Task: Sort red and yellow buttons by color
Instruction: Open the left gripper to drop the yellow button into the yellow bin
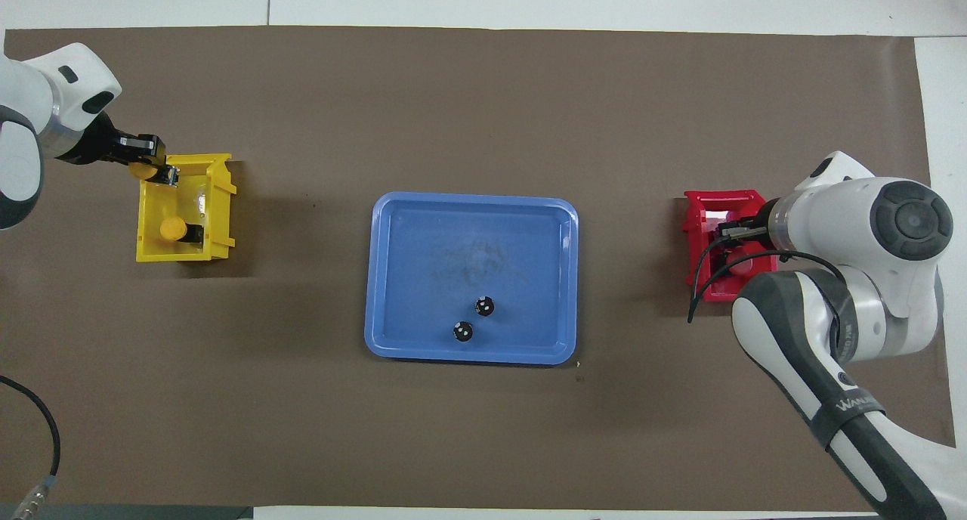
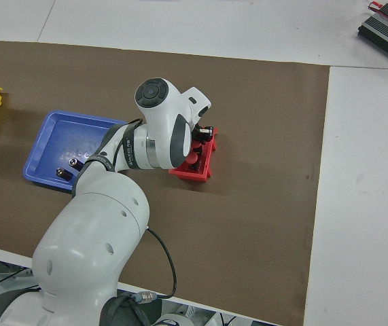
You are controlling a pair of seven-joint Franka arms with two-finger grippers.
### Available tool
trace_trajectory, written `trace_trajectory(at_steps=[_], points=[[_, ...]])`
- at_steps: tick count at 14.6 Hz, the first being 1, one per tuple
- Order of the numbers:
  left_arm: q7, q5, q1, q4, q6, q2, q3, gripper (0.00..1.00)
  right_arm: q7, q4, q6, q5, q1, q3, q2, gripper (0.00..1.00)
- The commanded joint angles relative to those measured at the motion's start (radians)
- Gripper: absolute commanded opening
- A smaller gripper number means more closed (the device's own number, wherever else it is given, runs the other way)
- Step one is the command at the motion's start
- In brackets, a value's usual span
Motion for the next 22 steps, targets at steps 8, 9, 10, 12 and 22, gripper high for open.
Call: trace_trajectory(at_steps=[8, 9, 10, 12, 22], points=[[0.014, -0.004, -0.015, -0.117, 0.174, 0.033, 0.002, 0.04, -0.024, -0.027, 0.06, 0.021, -0.004, 0.008, -0.009, 0.36], [0.013, -0.004, -0.019, -0.126, 0.174, 0.032, 0.002, 0.17, -0.022, -0.027, 0.06, 0.021, -0.004, 0.008, -0.009, 0.36], [0.014, -0.004, -0.019, -0.126, 0.171, 0.03, 0.002, 0.32, -0.022, -0.027, 0.06, 0.021, -0.004, 0.008, -0.009, 0.36], [0.013, -0.004, -0.019, -0.123, 0.163, 0.03, 0.002, 0.53, -0.024, -0.027, 0.062, 0.021, -0.004, 0.008, -0.009, 0.37], [0.017, -0.003, -0.01, 0.038, 0.007, 0.027, 0.002, 0.81, -0.025, -0.032, 0.071, 0.021, -0.004, 0.008, -0.009, 0.39]])
